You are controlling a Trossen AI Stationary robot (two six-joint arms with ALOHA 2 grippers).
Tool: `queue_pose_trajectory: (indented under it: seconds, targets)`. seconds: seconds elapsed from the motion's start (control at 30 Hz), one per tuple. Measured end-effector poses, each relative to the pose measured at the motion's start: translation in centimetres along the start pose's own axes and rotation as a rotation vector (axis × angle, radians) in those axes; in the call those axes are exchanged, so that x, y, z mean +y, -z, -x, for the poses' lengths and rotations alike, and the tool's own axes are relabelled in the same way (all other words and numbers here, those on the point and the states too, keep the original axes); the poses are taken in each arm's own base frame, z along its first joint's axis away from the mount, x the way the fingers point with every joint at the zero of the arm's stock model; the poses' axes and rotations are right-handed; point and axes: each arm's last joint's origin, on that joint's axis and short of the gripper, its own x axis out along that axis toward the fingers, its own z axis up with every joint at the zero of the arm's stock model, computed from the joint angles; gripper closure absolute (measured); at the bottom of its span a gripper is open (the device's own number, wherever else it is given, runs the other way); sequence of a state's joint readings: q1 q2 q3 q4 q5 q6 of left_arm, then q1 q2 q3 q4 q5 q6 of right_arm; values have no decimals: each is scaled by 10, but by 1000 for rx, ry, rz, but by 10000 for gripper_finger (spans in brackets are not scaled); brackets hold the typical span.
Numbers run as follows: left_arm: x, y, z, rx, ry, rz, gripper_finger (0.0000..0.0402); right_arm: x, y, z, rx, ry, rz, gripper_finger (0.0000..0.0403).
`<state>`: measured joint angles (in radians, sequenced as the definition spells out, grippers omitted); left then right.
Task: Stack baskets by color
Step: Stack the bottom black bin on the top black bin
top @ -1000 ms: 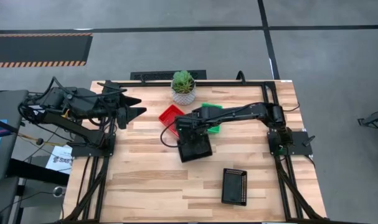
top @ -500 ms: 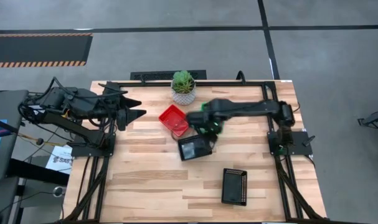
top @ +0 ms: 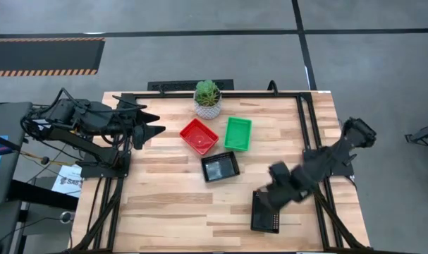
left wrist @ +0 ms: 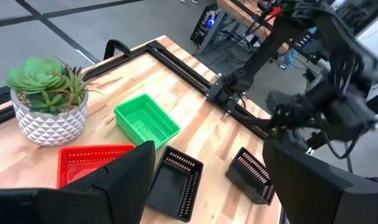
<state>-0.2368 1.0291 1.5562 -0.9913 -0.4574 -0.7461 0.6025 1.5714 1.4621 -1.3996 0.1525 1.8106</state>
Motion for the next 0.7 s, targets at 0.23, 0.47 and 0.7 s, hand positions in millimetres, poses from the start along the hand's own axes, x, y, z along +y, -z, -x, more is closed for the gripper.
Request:
queue_pose_trajectory:
  seconds: [0.23, 0.47, 0.7]
  targets:
    - [-1, 0, -2, 2, -3, -2, 116, -6, 58, -54, 61, -46, -234, 223]
    - [-1, 0, -2, 1, -2, 15, 116, -4, 77, -91, 103, 69, -245, 223]
    - [-1, 0, -2, 0, -2, 21, 116, 4, 82, -117, 89, 131, -254, 224]
